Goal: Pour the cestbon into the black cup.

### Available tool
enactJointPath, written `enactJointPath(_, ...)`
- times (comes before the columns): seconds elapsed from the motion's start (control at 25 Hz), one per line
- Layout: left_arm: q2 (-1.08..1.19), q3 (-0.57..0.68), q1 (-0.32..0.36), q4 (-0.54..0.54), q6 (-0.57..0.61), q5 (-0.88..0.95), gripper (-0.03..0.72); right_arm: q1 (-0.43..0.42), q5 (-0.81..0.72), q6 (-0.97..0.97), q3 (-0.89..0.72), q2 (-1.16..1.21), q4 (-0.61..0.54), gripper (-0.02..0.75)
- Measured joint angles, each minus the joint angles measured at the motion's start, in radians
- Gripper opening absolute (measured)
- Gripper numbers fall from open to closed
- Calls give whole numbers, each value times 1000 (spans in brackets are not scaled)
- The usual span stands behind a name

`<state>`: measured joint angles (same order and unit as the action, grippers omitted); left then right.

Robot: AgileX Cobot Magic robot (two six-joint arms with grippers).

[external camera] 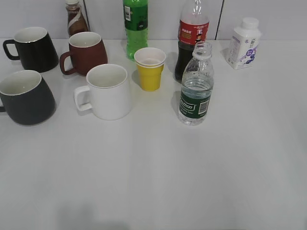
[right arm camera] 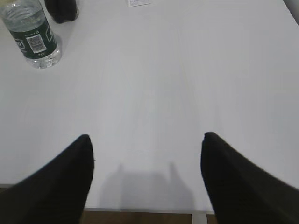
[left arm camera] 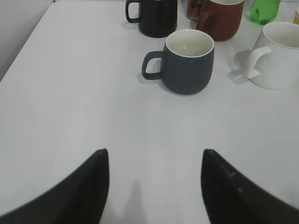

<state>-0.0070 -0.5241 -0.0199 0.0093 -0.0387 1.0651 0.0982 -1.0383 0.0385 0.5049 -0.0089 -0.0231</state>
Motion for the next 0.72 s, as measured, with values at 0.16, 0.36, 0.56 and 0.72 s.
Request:
enactJointPath(0.16, 0, 0, 0, 0, 0, 0, 468, 0, 0, 0, 0, 0, 0, 534)
enactJointPath(0.36, 0, 0, 0, 0, 0, 0, 468, 0, 0, 0, 0, 0, 0, 534)
enactJointPath(0.56, 0, 0, 0, 0, 0, 0, 468, 0, 0, 0, 0, 0, 0, 534)
enactJointPath(0.72, 0, 0, 0, 0, 0, 0, 468, 0, 0, 0, 0, 0, 0, 534)
